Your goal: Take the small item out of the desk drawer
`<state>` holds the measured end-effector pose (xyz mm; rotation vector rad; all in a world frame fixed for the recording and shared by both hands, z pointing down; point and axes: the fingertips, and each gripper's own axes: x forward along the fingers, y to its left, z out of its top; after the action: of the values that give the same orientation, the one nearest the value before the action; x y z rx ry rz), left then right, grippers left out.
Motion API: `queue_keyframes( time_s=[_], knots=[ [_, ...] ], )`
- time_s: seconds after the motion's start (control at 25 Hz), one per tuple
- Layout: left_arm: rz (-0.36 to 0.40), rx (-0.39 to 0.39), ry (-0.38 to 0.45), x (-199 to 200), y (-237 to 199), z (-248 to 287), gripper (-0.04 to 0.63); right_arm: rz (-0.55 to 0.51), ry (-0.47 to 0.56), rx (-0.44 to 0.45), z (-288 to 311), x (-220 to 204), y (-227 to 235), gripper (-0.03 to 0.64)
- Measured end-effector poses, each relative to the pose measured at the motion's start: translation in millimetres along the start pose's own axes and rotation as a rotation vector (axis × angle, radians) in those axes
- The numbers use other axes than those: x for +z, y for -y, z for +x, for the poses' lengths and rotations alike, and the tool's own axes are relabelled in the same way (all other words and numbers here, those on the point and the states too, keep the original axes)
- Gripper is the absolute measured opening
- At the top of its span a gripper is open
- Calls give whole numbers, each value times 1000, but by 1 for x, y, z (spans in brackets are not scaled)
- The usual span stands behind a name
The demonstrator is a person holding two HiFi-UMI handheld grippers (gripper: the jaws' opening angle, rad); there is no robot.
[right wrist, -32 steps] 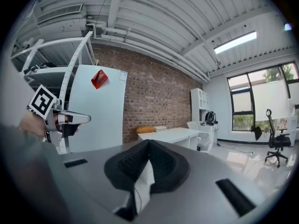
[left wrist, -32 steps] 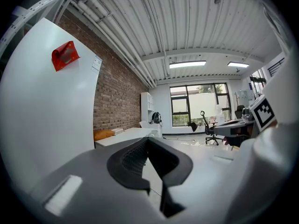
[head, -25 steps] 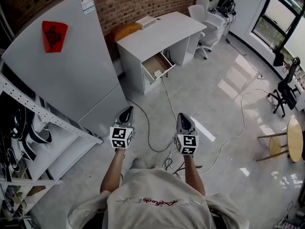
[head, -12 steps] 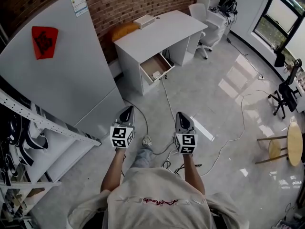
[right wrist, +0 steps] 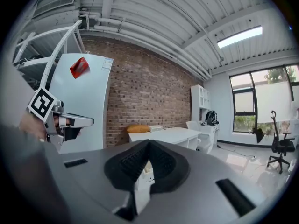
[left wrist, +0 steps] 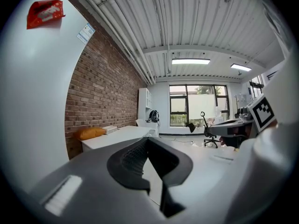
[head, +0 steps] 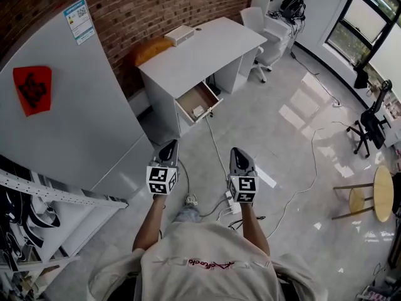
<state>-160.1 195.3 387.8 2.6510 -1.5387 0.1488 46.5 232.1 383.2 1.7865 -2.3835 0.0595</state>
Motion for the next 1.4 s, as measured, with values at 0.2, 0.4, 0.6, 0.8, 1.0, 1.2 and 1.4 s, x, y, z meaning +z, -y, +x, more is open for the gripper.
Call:
queue_keyframes(
  time_s=[0.2,0.4,0.6,0.8,1.0,1.2,1.4],
  knots=[
    [4,-39,14,17,-30,57,8,-8,8,-23,63,20,16,11],
    [-4,-47,20,27,-65,99,8,-20,4,-32,115,33,23,11],
    [-20,-65,32,32,-89,138,8,-27,5,-47,155,38,28,11],
    [-20,-78,28,31,-101,162,8,-25,-1,-61,176,37,35,11],
    [-18,-84,25,31,-102,175,8,-15,-11,-69,186,33,44,11],
    [-21,-79,3,22,-105,186,8,-1,-17,-66,199,26,51,11],
    [-19,-69,-10,15,-110,214,8,12,-29,-52,225,14,65,11]
  ],
)
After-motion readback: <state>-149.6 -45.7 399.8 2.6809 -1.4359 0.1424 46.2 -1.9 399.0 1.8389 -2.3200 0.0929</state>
